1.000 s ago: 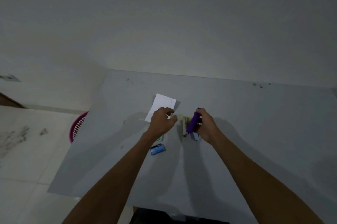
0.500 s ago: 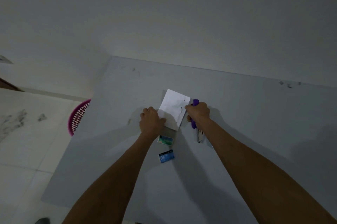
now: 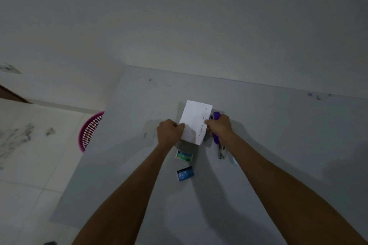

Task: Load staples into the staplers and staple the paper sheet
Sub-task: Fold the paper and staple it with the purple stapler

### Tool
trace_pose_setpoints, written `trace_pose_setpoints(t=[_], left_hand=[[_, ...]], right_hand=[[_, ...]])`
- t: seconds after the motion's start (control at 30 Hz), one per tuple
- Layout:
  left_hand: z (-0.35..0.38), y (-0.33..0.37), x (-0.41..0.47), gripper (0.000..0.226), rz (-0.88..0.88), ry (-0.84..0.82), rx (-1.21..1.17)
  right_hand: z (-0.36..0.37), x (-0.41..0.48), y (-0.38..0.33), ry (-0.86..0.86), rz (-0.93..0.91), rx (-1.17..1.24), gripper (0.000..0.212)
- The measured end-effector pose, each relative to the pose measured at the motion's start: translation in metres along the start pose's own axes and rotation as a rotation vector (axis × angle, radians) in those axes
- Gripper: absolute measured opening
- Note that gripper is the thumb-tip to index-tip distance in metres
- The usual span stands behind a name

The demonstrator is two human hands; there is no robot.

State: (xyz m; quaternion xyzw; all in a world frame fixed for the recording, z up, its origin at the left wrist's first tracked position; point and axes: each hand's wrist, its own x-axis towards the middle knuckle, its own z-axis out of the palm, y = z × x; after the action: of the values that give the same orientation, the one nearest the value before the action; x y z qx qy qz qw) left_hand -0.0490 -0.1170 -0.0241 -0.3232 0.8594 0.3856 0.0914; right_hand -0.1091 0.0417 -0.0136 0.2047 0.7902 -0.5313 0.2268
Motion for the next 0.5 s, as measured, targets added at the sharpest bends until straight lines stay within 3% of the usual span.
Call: trace_pose_setpoints(t=[0.07, 0.2, 0.4, 0.5], left_hand=[[-0.011, 0.010, -0.006, 0.034, -0.018, -0.050, -0.170], [-0.034, 0.032, -0.030, 0.030, -0.122, -0.321, -0.547], [-0.043, 0.064, -0.068, 0.009, -0.162, -0.330, -0.854], [-0.039, 0.074, -0.085, 0.005, -0.139, -0.373, -0.872]], right_hand=[[-0.021, -0.011, -0.006, -0.062, -0.028, 0.044, 0.015], [-0.064, -0.041, -0.024, -0.158, -0.083, 0.094, 0.016], [-0.097, -0.072, -0.032, -0.212, -0.017, 0.348, 0.023], [-0.103, -0.086, -0.023, -0.271, -0.006, 0.428, 0.026]])
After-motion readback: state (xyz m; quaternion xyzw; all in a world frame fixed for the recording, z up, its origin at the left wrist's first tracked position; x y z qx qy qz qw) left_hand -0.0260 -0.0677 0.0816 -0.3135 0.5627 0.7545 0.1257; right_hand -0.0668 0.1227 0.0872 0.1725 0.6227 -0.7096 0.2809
